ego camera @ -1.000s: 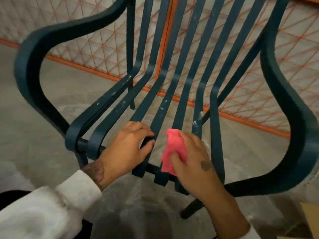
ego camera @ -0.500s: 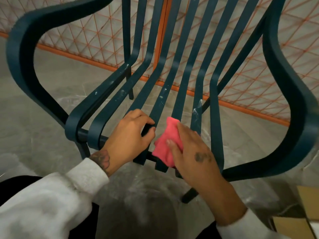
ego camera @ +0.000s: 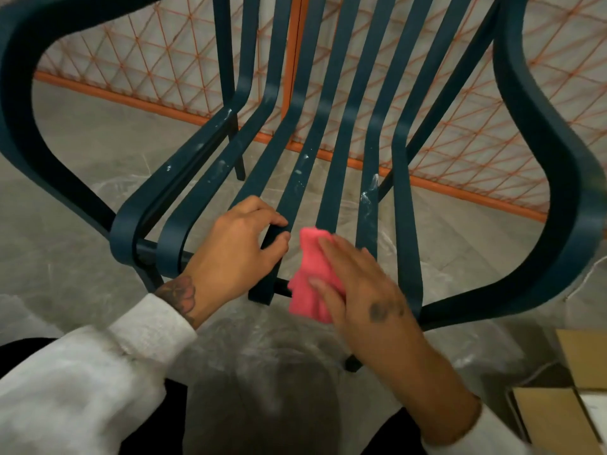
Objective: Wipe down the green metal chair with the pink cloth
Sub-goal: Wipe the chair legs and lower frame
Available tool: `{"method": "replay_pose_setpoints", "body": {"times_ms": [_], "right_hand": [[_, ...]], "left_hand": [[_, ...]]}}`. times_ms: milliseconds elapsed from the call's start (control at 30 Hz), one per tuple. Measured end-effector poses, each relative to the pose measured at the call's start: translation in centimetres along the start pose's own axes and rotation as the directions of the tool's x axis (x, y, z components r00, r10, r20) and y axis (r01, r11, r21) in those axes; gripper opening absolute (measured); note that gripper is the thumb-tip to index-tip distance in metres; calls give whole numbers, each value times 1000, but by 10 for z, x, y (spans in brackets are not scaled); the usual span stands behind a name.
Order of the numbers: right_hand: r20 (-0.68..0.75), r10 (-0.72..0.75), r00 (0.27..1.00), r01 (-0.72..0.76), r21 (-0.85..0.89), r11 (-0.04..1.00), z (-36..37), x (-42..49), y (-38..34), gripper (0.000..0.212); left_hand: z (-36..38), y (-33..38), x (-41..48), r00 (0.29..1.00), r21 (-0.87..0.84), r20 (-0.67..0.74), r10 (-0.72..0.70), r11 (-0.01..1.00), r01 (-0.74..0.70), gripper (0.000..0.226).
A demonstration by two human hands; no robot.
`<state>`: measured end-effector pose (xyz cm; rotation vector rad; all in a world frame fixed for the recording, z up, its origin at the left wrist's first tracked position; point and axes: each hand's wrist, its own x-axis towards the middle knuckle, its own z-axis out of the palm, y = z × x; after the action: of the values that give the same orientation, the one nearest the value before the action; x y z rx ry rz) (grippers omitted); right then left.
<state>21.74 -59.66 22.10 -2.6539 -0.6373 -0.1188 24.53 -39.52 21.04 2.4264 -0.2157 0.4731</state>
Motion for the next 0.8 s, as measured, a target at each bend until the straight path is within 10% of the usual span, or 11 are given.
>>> {"method": "replay_pose_setpoints", "body": {"times_ms": [233,500,800], "right_hand": [[-22,109,994,-109,-6,994,0,37,2,51],[-314,-141,939,39,-310,950,42,-33,5,59],[-239,-243,940,157,-329,931,74,-77,18,81]], "left_hand": [[-1,7,-2,1000,20,15,-3,1000,3,26],[-1,8,-3,997,-23,19,-68,997,69,32],[-4,9,0,991,-52,43,-129,990,132,32]]}}
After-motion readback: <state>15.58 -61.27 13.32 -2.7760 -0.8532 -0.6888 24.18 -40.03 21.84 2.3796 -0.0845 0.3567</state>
